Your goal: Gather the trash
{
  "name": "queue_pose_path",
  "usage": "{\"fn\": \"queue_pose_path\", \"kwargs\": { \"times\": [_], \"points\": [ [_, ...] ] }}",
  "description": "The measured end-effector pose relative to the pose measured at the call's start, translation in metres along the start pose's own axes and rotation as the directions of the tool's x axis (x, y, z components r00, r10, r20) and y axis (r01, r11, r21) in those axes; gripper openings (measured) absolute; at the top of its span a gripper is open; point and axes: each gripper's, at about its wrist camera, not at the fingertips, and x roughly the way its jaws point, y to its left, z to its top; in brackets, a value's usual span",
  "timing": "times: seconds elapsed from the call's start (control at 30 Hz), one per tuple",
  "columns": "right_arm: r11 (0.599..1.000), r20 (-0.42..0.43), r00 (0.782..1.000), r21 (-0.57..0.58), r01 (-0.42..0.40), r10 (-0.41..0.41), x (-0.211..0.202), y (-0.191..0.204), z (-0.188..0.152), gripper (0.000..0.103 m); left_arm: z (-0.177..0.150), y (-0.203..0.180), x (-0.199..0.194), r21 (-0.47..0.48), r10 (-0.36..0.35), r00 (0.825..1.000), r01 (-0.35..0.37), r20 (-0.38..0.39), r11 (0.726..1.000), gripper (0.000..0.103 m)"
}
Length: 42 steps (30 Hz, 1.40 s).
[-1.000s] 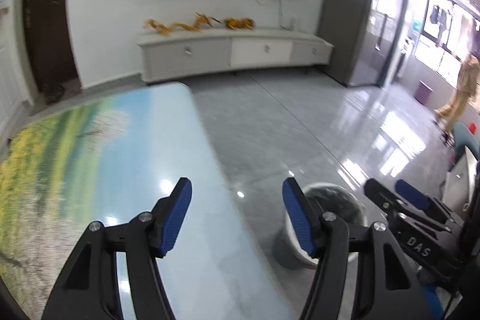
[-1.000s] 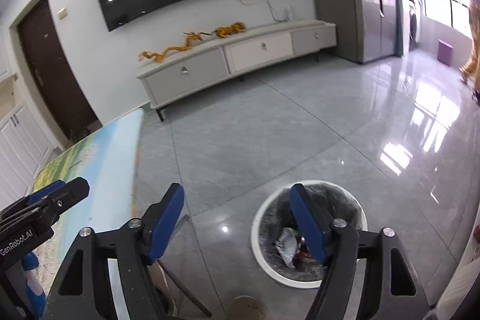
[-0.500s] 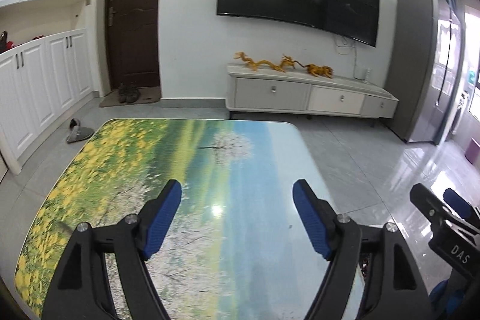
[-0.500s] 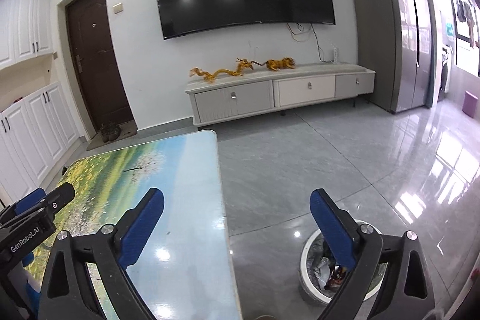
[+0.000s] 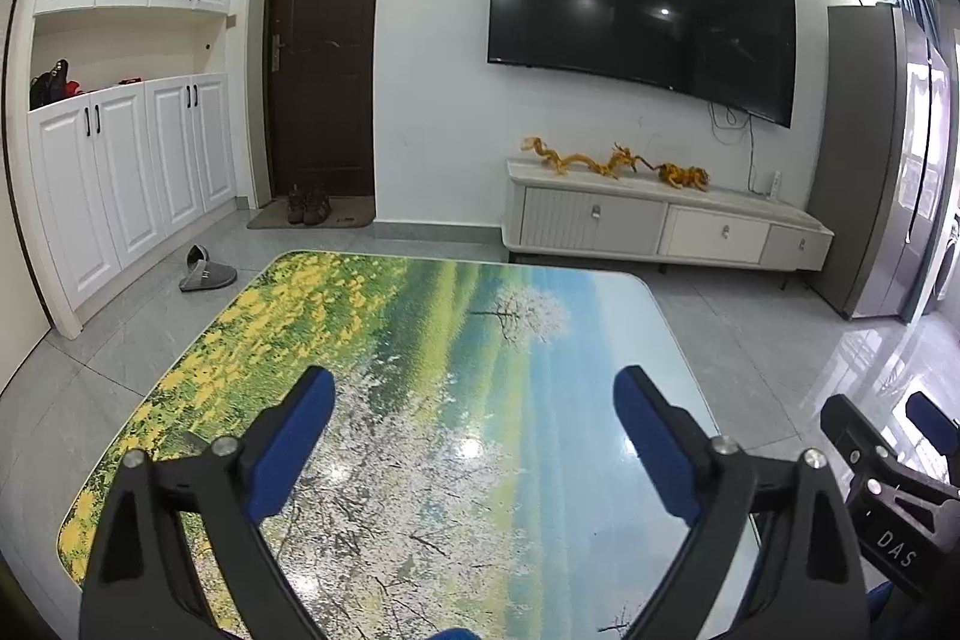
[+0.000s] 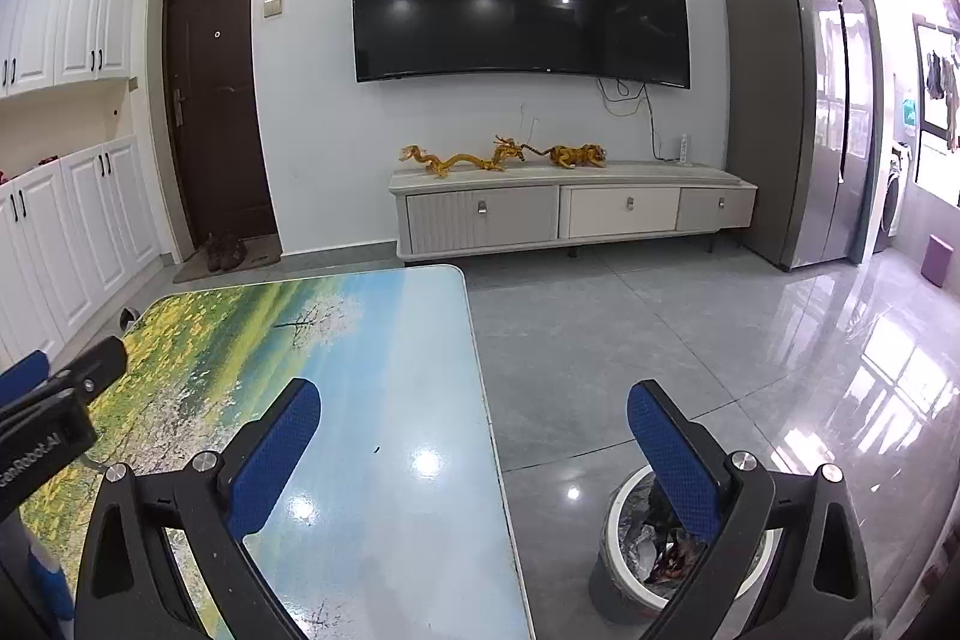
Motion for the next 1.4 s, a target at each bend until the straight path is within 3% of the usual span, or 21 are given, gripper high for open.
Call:
{"fn": "queue_pose_path", "kwargs": {
  "times": [0.1,0.33,1.4],
  "points": [
    [1.000,0.009,1.000,0.001,0.017,-0.017,-0.001,0.001,0.000,0.103,0.001,0.005,-0.003,-0.006,0.017,1.000,-0.017,0.017,1.000,0.103],
    [0.999,0.013,0.999,0.014,0.052,-0.052,0.001,-0.003,-0.003,0.103,-0.001,0.008,-0.001,-0.005,0.047,0.999,-0.047,0.019,0.999,0.103],
    [0.986,0.037,0.987,0.070,0.154,-0.157,0.013,-0.037,-0.008,0.103,-0.011,-0.031,0.016,0.082,0.010,1.000,-0.011,0.012,0.997,0.103]
  ]
}}
